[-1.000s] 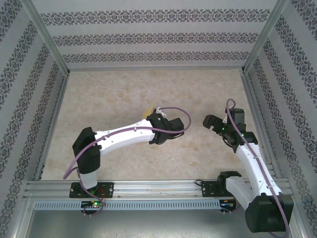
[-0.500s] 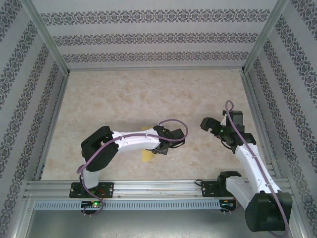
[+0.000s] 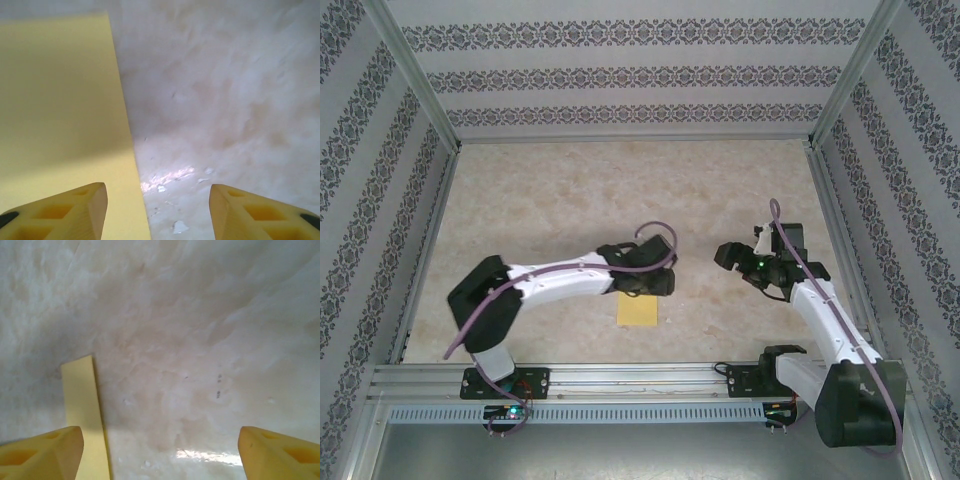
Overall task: Fold a paper plane with a square sheet of paper (fold left side to right side)
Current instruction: Turn over the paper at the center of the table.
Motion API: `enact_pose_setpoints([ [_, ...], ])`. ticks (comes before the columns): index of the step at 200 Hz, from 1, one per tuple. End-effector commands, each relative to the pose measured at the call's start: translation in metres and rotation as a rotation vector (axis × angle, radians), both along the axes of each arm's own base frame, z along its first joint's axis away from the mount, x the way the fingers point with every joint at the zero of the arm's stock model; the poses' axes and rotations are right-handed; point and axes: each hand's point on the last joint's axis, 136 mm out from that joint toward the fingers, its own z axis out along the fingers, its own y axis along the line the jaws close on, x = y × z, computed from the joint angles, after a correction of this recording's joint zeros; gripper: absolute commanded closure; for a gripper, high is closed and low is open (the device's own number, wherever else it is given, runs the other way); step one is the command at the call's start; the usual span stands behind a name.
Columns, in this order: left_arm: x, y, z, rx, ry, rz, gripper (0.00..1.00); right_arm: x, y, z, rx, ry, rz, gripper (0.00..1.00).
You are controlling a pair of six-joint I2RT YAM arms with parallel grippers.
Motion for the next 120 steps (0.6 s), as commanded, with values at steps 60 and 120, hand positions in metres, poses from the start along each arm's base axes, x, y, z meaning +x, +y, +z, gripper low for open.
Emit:
enact_pose_setpoints([
  [60, 0.049, 0.088, 0.066, -0.271, -0.302, 0.143, 0.45, -0.012, 0.129, -0.010, 0.248, 0.071, 0.280, 0.79],
  [120, 0.028, 0.124, 0.037, -0.235, -0.265, 0.202, 0.46, -0.028, 0.169, -0.051, 0.182, 0.118, 0.350, 1.00],
])
